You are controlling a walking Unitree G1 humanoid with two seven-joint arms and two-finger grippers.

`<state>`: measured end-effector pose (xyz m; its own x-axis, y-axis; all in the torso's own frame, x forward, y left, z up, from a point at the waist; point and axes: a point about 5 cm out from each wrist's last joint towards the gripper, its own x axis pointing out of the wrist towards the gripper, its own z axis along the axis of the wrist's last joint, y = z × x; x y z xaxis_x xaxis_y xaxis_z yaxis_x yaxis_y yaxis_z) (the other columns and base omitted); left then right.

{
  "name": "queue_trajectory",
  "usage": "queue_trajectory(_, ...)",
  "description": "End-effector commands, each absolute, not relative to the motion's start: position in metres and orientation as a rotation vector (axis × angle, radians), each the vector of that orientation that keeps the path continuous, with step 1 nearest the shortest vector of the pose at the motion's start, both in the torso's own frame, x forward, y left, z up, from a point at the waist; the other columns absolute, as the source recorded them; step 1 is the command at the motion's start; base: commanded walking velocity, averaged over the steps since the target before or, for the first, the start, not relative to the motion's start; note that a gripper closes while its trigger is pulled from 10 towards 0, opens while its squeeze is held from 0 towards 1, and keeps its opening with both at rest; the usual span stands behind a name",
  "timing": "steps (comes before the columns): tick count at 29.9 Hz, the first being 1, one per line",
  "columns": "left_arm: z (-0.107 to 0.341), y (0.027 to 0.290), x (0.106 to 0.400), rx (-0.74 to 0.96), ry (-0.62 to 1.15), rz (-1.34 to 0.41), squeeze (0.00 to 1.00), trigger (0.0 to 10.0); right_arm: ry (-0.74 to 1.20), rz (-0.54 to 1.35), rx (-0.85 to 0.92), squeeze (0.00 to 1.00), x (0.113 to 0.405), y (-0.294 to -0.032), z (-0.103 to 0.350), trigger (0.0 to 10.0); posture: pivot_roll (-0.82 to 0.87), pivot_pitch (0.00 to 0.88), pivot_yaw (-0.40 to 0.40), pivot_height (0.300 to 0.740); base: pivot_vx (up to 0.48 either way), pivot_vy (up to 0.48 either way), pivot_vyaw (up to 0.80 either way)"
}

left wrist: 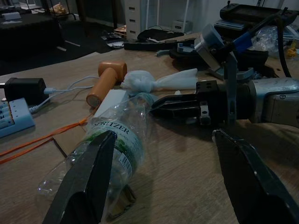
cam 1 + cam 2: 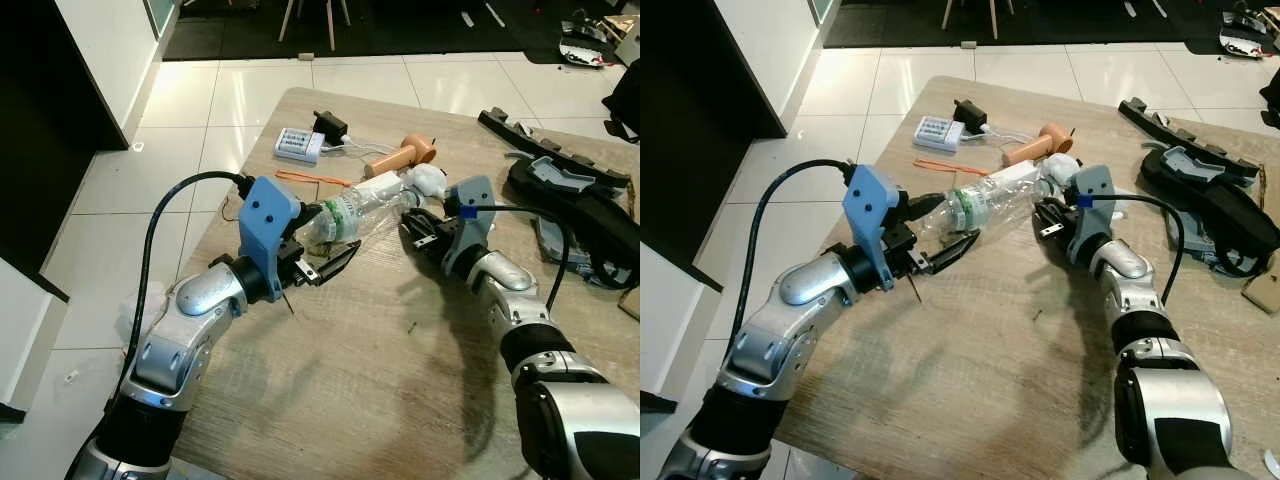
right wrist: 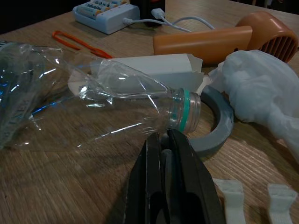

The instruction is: Picking trash to rubbish bin

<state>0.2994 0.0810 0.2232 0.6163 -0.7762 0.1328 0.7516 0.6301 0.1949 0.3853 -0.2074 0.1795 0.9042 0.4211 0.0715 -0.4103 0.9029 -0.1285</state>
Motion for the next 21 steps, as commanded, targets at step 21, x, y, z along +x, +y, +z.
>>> queue_trajectory(21, 0.223, 0.087, 0.292, 0.119, -0.189, -0.963, 0.0, 10.0, -0.045, 0.509, 0.063, 0.0, 0.344, -0.182, 0.14, 0.0, 0.05, 0.255, 0.053, 0.74, 0.0, 0.0, 0.0)
